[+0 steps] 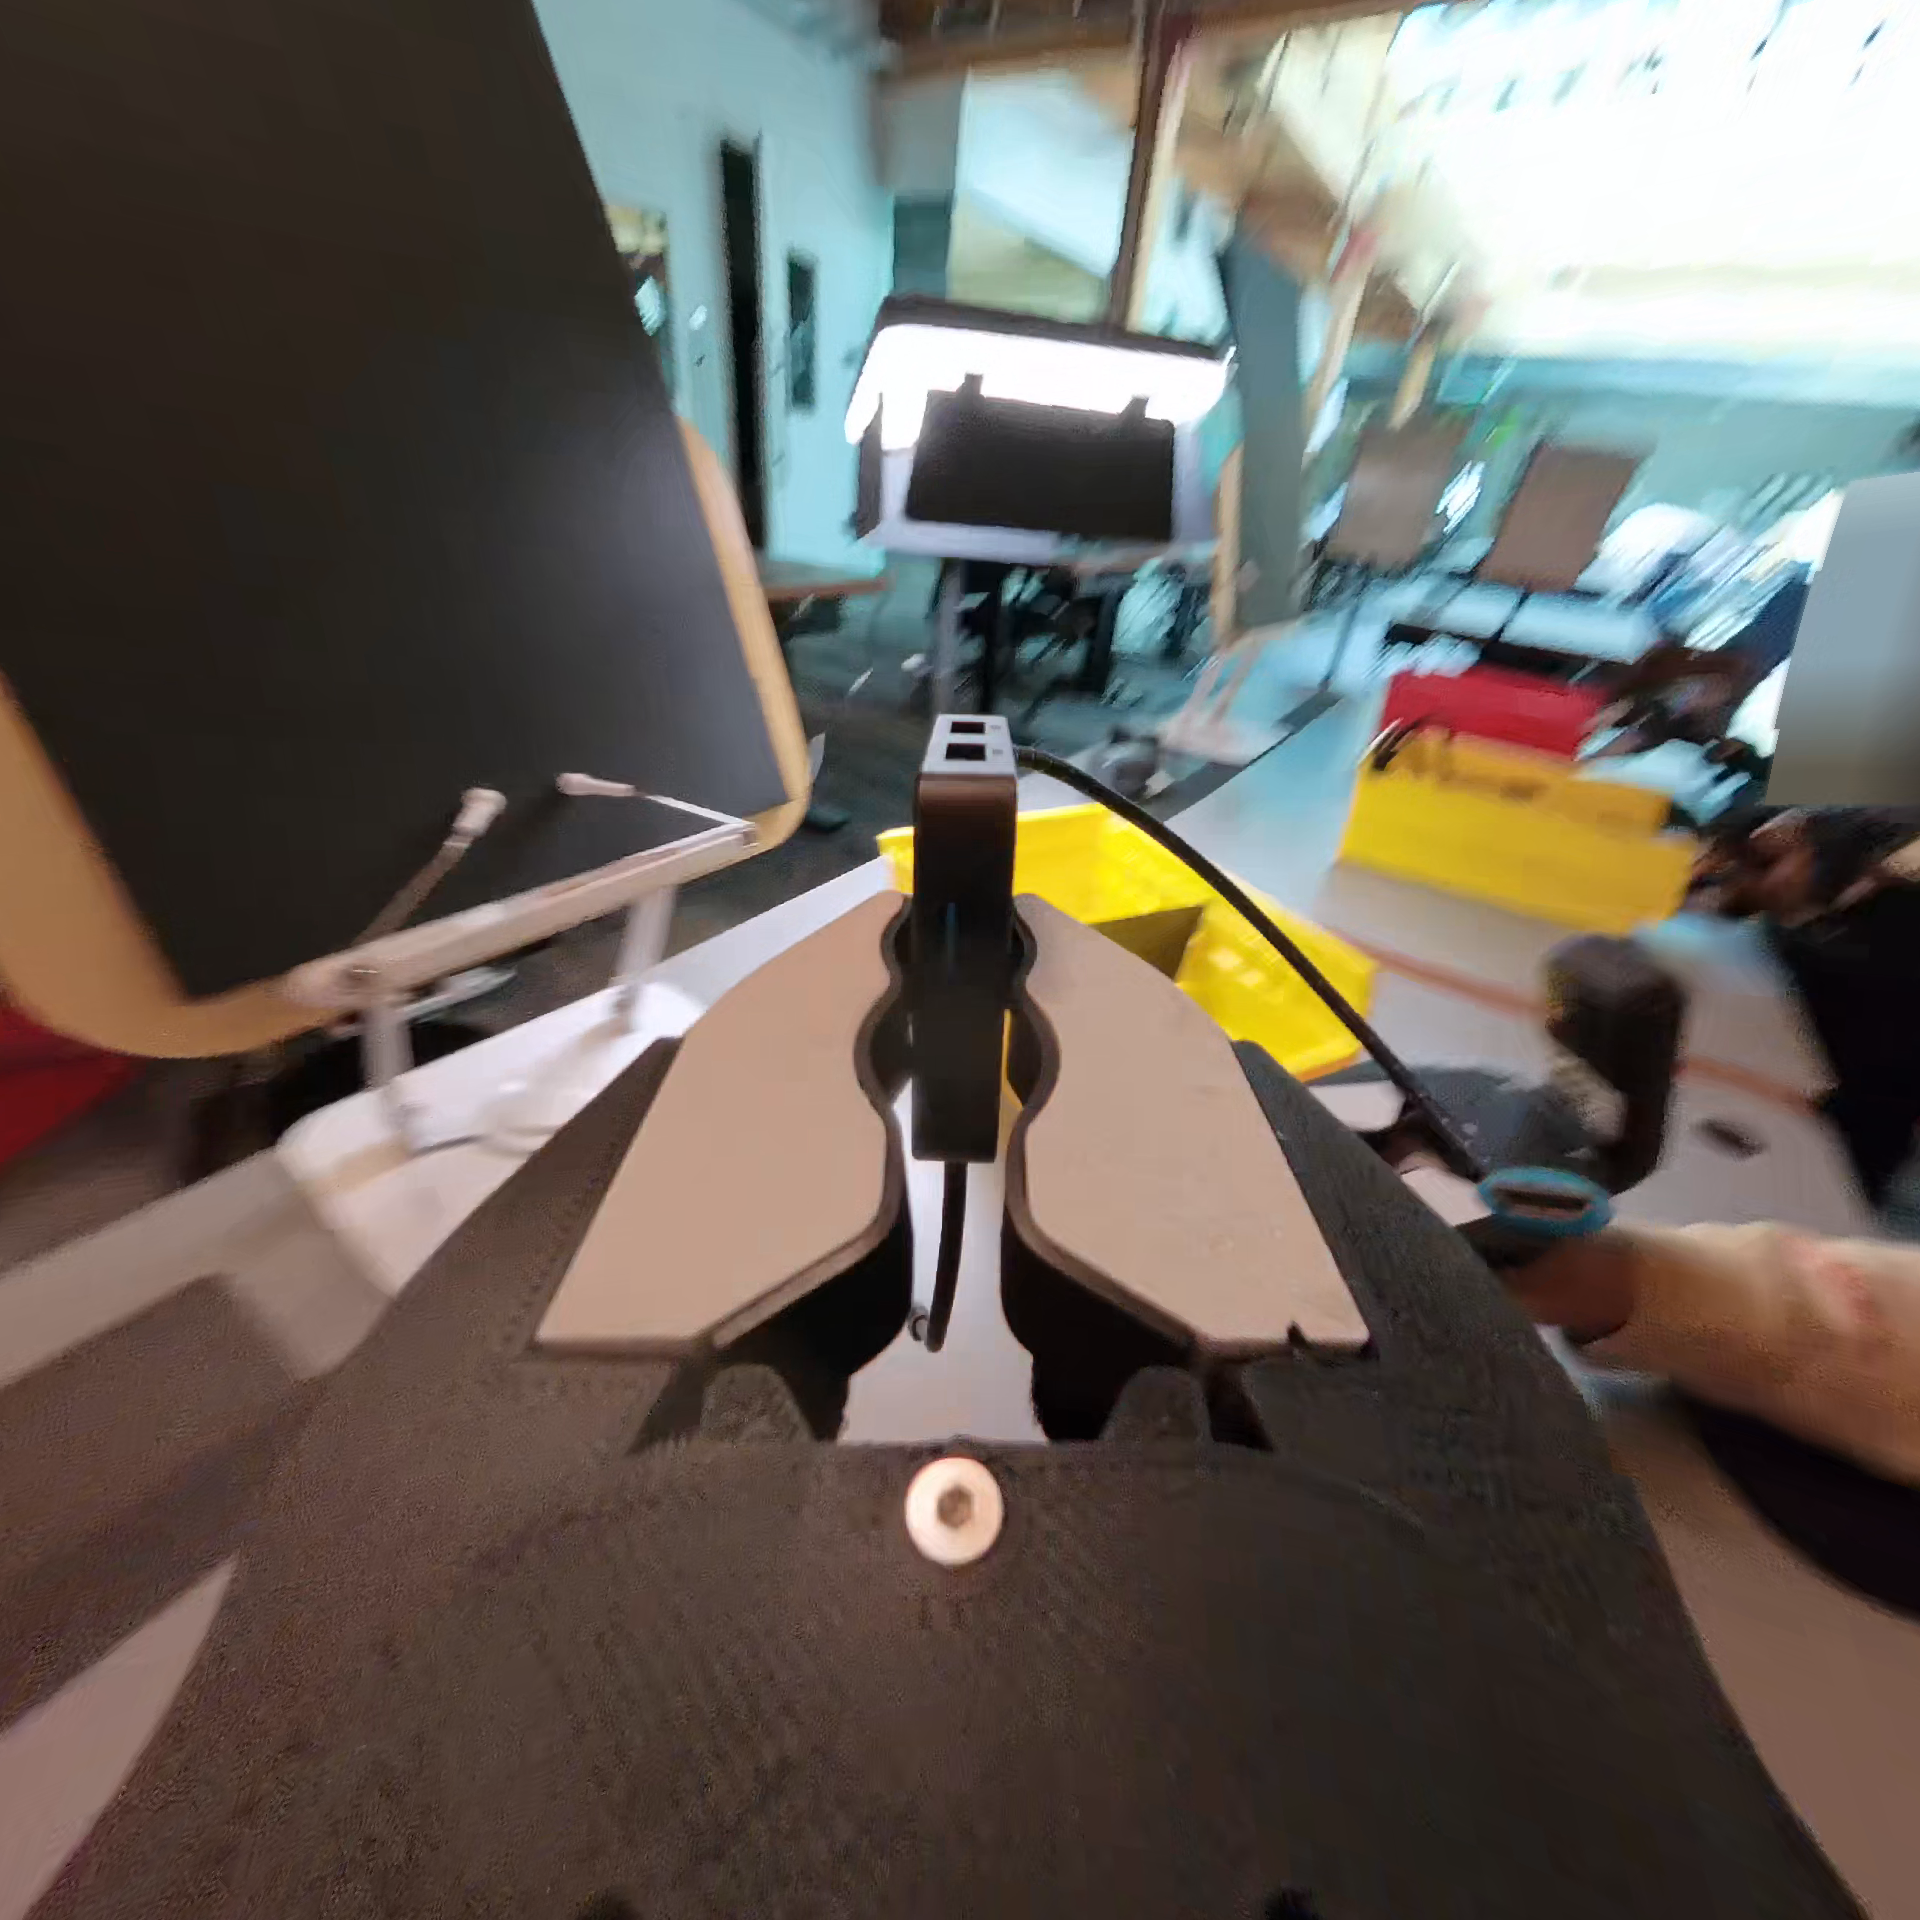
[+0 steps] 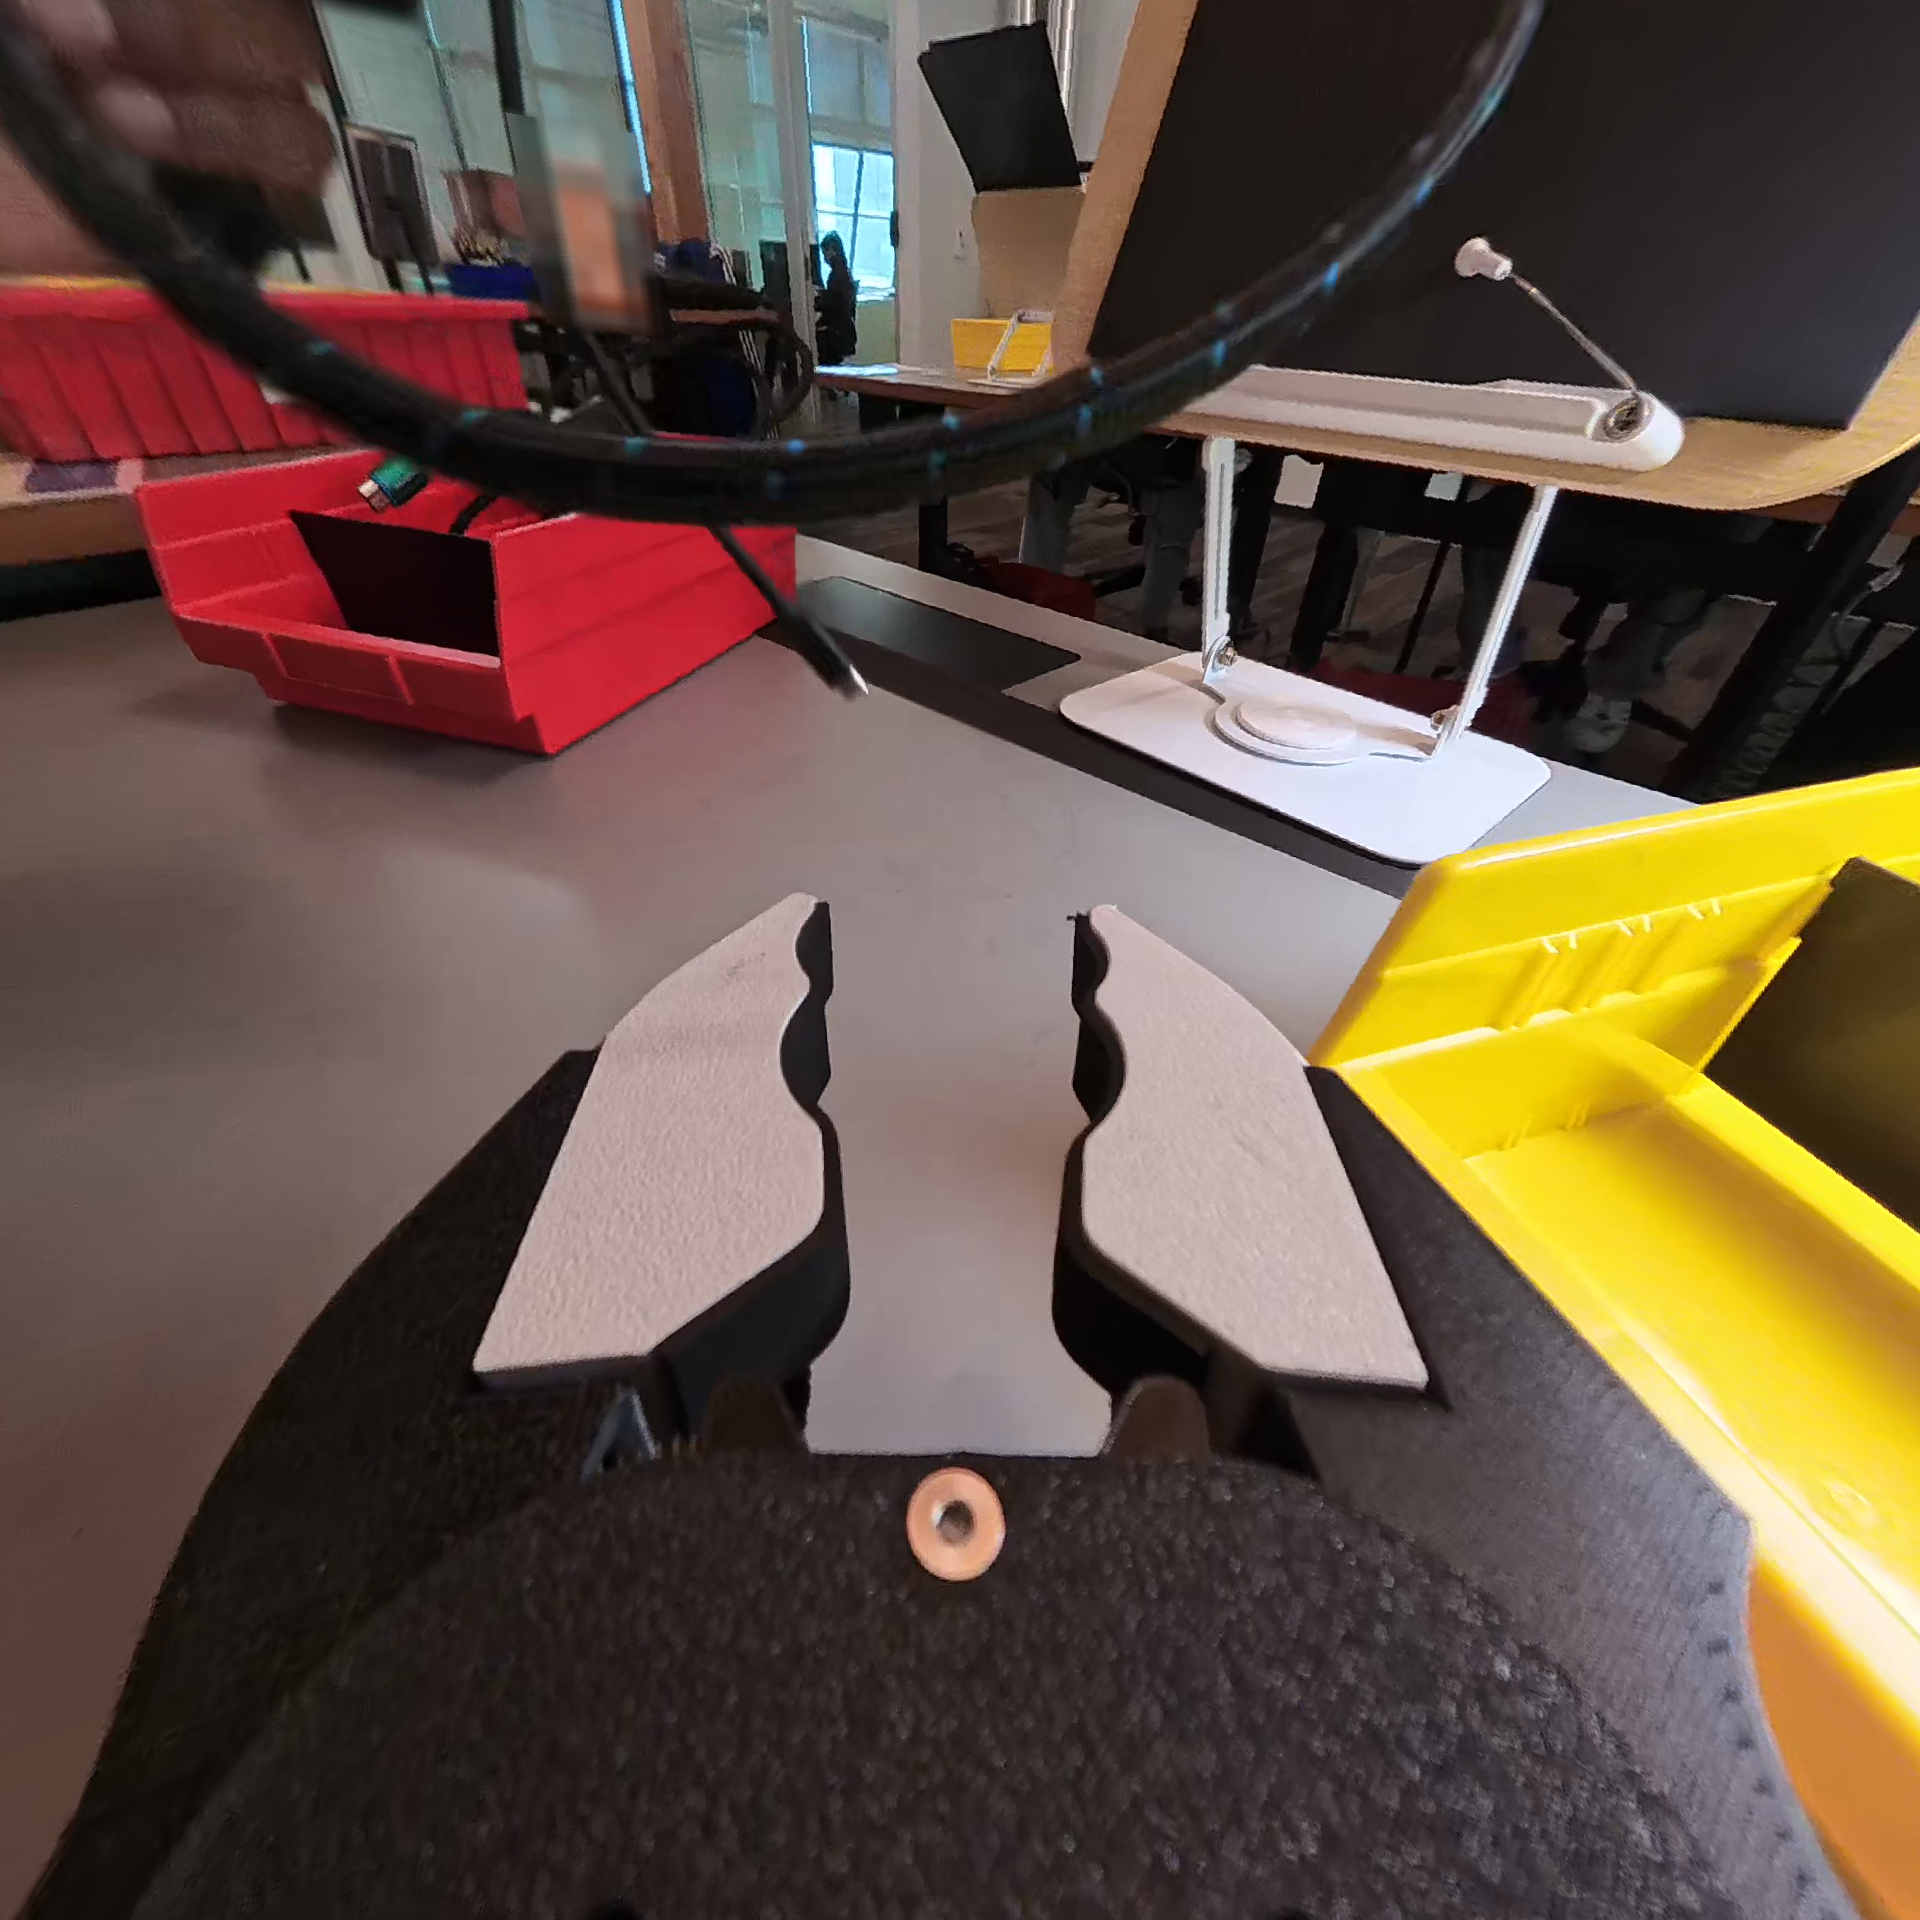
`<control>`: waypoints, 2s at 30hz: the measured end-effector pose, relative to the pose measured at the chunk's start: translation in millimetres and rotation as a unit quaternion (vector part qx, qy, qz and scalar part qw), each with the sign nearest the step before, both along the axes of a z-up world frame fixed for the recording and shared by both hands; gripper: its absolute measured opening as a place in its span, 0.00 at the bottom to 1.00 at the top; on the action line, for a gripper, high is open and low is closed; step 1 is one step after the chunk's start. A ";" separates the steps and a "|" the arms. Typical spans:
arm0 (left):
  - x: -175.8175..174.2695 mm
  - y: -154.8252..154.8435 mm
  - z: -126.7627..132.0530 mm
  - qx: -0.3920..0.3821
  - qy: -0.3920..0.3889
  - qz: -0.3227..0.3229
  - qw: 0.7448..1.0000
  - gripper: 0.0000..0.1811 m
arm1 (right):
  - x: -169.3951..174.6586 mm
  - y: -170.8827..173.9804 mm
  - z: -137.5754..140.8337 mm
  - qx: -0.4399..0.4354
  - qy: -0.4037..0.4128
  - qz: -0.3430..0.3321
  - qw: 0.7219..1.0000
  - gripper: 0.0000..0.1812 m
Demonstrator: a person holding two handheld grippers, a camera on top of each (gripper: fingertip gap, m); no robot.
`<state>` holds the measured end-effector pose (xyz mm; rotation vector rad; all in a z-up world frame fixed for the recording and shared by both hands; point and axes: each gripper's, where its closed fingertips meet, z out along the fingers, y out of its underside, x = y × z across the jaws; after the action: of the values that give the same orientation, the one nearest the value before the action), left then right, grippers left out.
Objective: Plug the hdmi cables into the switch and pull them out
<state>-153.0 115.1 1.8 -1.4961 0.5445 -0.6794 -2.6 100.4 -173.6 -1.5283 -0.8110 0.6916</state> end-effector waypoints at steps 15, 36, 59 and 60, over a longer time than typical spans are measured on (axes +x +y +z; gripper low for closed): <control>61.3 -50.6 -10.9 -0.007 -0.129 -0.257 0.958 0.08 | -29.8 -22.7 104.8 -0.013 0.139 0.199 0.970 0.21; 90.1 -62.3 -36.2 -0.048 -0.052 -0.279 0.958 0.08 | -41.9 -36.5 150.9 0.011 0.182 0.318 0.931 0.09; 97.5 -71.5 -50.2 -0.029 0.006 -0.295 0.955 0.08 | -49.4 -53.4 135.9 -0.022 0.174 0.380 0.908 0.06; 97.6 -71.5 -52.0 -0.034 0.010 -0.296 0.954 0.08 | -49.4 -53.5 134.2 -0.019 0.168 0.379 0.910 0.06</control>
<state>-55.4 43.5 -50.2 -1.4046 1.0140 -1.1545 -52.0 46.9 -39.4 -1.0457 -1.1292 1.5016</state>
